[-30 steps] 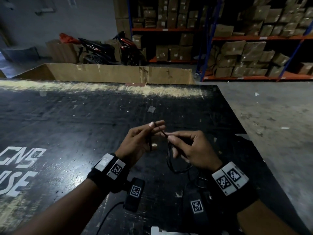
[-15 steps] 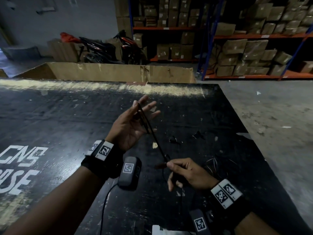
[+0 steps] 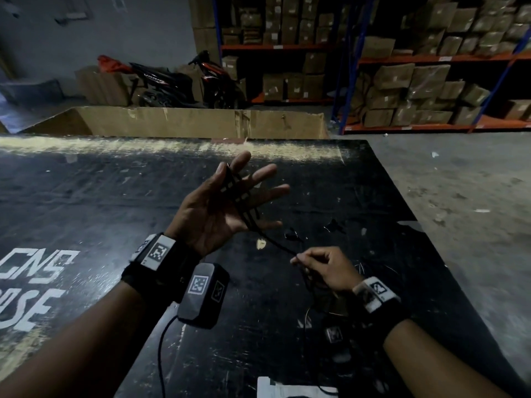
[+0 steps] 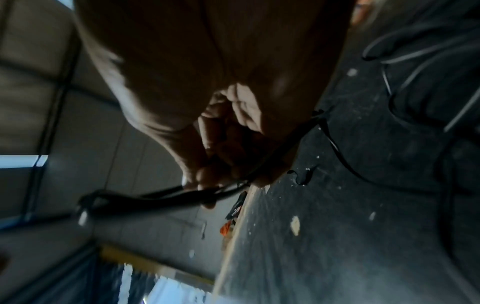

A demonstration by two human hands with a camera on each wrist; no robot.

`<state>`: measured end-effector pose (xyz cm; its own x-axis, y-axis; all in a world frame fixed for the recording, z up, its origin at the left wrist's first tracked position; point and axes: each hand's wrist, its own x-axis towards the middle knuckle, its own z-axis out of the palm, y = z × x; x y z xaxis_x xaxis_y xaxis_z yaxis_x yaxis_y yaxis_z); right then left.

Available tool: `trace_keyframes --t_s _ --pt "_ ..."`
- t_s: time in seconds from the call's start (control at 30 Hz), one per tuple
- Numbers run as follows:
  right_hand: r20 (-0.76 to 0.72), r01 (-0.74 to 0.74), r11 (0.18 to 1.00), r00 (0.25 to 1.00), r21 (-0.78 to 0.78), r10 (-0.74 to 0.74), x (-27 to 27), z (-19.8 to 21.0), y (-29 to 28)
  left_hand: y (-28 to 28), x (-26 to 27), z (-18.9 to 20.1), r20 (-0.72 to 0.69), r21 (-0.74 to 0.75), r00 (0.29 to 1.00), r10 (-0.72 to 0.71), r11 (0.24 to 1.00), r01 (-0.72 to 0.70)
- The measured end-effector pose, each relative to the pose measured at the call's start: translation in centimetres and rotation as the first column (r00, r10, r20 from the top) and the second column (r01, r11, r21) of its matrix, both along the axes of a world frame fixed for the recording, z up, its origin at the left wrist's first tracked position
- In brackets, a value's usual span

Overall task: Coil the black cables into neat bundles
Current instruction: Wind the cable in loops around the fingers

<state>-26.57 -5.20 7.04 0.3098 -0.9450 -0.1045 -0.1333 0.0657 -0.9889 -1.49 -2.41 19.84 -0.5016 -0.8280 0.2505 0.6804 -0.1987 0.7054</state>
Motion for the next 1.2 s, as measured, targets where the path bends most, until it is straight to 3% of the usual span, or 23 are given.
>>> trace_keyframes --t_s 0.1,0.2,0.33,0.4,0.6,0.73,0.9,1.07,1.2 --pt "0.054 0.067 0.998 0.996 -0.007 -0.067 -0.4 0.8 -1.2 0.6 0.0 0.0 0.000 0.027 0.996 -0.086 0.996 0.086" --pt "-0.052 0.080 0.994 0.995 -0.080 -0.085 -0.6 2.1 -2.2 1.2 0.0 -0.8 0.055 0.049 0.991 -0.122 0.992 0.119" --pt "-0.152 0.199 0.956 0.960 -0.214 -0.234 -0.6 4.5 -3.4 1.9 -0.9 -2.7 0.197 0.106 0.964 -0.177 0.982 0.158" --pt "-0.171 0.214 0.926 0.946 -0.310 -0.276 -0.4 6.1 -3.9 2.2 -1.5 -3.8 0.313 0.149 0.936 -0.164 0.981 0.122" --pt "-0.288 0.073 0.862 0.925 -0.502 -0.246 1.0 9.6 -3.4 2.1 -2.7 -5.4 0.542 0.206 0.838 -0.064 0.977 -0.059" --pt "-0.281 0.070 0.840 0.924 -0.539 -0.258 1.9 10.6 -2.0 1.4 -2.8 -6.0 0.551 0.215 0.835 -0.007 0.968 -0.133" --pt "-0.185 0.206 0.807 0.914 -0.553 -0.360 2.3 10.5 -1.5 0.9 -3.1 -6.2 0.525 0.188 0.848 0.065 0.963 -0.190" --pt "-0.164 0.112 0.871 0.963 -0.478 -0.213 3.1 11.2 -0.4 0.5 -3.5 -6.8 0.587 0.120 0.800 0.123 0.964 -0.236" --pt "-0.092 0.010 0.921 0.994 -0.390 -0.050 3.8 11.1 1.3 0.0 -3.6 -6.8 0.493 0.093 0.844 0.213 0.951 -0.294"
